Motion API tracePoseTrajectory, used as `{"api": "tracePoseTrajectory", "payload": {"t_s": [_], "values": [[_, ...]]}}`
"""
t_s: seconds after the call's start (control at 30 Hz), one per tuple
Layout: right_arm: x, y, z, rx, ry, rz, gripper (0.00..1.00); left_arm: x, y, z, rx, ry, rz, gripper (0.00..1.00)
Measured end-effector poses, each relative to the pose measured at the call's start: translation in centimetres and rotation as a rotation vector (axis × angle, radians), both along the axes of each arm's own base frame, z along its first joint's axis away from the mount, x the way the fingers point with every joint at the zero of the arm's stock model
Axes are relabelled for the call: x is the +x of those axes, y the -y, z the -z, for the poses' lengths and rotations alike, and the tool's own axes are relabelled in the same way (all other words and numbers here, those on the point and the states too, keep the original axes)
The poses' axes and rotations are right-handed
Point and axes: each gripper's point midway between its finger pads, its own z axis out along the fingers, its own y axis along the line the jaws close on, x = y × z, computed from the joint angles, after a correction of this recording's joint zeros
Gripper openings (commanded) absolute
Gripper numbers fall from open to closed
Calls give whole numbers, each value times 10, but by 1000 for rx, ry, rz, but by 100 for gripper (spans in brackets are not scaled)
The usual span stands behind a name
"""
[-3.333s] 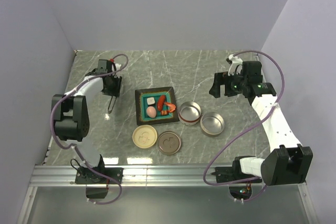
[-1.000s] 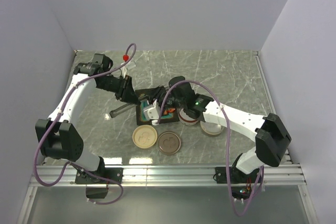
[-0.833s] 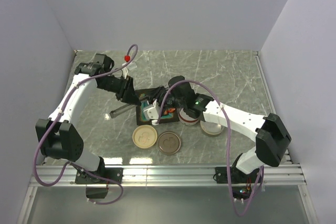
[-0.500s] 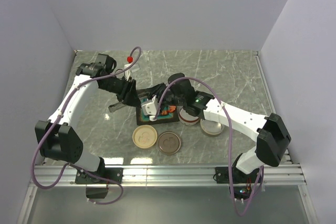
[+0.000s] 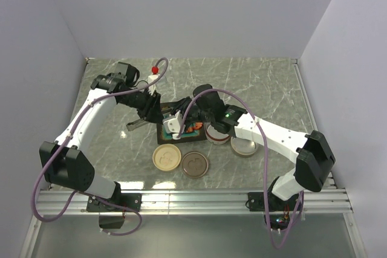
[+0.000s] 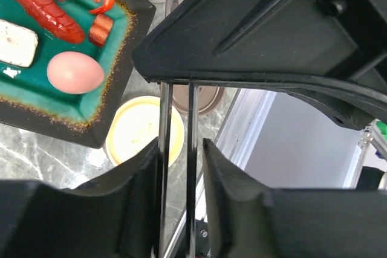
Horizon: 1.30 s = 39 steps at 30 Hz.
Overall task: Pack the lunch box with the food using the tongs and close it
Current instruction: Grab the clamp with the left arm
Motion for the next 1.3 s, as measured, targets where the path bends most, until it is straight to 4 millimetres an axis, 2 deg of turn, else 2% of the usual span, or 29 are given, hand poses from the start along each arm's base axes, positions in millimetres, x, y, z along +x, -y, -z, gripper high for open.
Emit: {"api": "tracePoseTrajectory", "payload": {"t_s": [0.2, 0.3, 0.33, 0.4, 0.43, 0.47, 0.53, 0.57, 0.63, 0.7, 0.8, 0.83, 0.93, 1.07, 1.3], "values": [[-1, 1, 2, -8, -6, 0, 0, -1, 2, 4, 10, -2, 1, 20], [-1, 1, 3, -12, -7, 0, 18, 0, 3, 4, 11, 0, -6, 14], [-1, 1, 3, -12, -7, 1, 33, 0, 3, 4, 10, -1, -9, 12], [-1, 3, 3, -10, -7, 6, 48, 0, 3, 4, 8, -2, -20, 10], [-1, 4, 3, -7, -11, 10, 63, 1, 3, 4, 14, 1, -28, 9], [-3, 5, 2, 0, -13, 15, 72, 2, 2, 4, 19, 3, -36, 9], [-7, 14, -1, 14, -11, 32, 86, 6, 1, 4, 30, 14, -54, 9], [-10, 18, -3, 22, -14, 41, 89, 7, 0, 4, 35, 19, -60, 9], [-16, 29, -12, 46, -15, 61, 92, 9, -2, 5, 51, 30, -72, 11], [-23, 41, -29, 91, -27, 91, 93, 10, -4, 5, 58, 38, -79, 15], [-32, 58, -57, 166, -52, 143, 94, 13, -8, 2, 73, 66, -96, 24], [-36, 66, -67, 196, -68, 169, 94, 13, -9, 1, 79, 77, -101, 31], [-42, 88, -82, 254, -136, 249, 95, 13, -14, -5, 94, 121, -113, 40], [-37, 124, -78, 294, -267, 395, 95, 9, -20, -9, 114, 165, -117, 47], [-13, 185, -44, 323, -493, 682, 96, 6, -36, -2, 199, 198, -130, 55]]}}
